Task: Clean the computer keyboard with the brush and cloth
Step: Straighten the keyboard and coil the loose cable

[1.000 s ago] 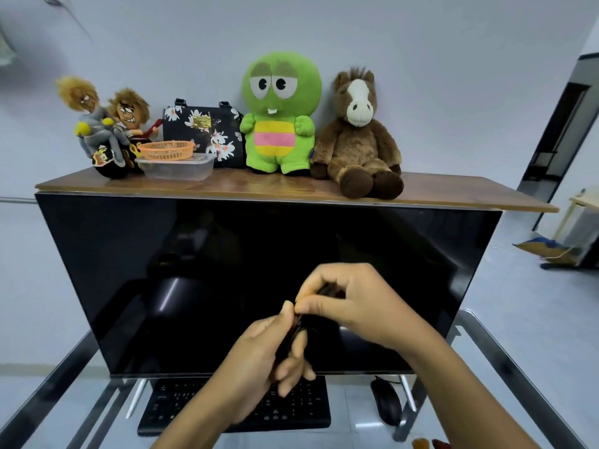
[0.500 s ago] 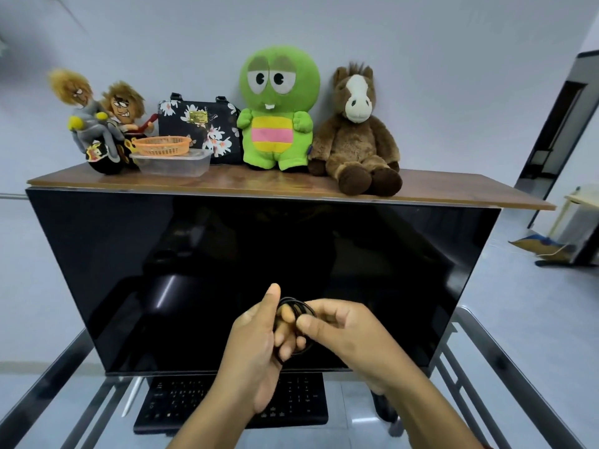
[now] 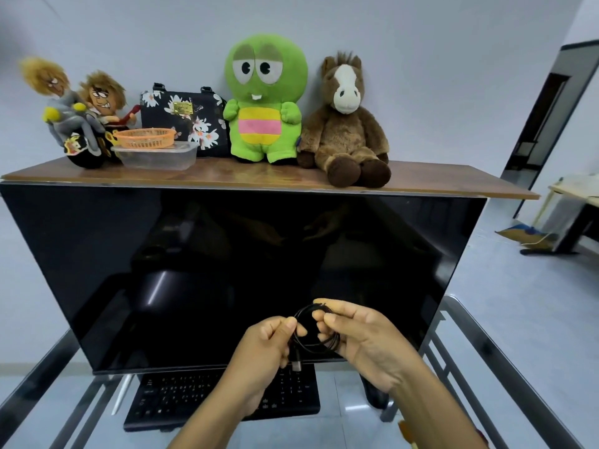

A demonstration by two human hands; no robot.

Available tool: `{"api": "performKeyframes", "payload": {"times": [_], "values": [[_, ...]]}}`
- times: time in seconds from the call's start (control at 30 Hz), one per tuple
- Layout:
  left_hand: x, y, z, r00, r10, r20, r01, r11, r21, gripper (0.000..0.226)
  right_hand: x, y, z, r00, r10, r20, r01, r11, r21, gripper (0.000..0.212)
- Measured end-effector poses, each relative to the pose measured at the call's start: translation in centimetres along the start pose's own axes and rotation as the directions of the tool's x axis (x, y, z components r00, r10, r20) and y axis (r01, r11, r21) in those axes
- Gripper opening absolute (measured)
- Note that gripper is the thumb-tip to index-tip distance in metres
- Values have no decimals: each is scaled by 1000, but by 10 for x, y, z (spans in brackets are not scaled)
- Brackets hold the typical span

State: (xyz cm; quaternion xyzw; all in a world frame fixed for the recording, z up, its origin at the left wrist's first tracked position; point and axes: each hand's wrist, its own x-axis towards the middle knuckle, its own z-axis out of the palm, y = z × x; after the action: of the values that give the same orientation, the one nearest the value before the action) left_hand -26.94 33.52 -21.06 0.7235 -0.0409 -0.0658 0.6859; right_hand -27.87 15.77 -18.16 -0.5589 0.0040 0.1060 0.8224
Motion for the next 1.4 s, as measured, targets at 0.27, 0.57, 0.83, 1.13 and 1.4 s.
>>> {"api": "performKeyframes", "payload": {"times": [0.27,0.57,0.83,1.13,1.4], "values": [[31,-83,64,944,-329,-27,326,942,-84,29,1,53,-62,940,-44,-337,-192,749,-634,20],[54,-144,97,931,-363,-34,360,902,239,17,29,128,-120,764,159,-625,-473,797,-376,15],[61,-186,109,947,-243,210,2,659,752,24,71,178,-143,754,104,-649,-534,673,-512,4],[63,-200,113,899,-302,317,-328,16,945,64,74,196,-141,937,40,-347,-340,-121,-932,29],[55,-200,112,899,-284,333,-362,-53,931,67,69,192,-137,879,73,-472,-473,-1,-881,38]]}}
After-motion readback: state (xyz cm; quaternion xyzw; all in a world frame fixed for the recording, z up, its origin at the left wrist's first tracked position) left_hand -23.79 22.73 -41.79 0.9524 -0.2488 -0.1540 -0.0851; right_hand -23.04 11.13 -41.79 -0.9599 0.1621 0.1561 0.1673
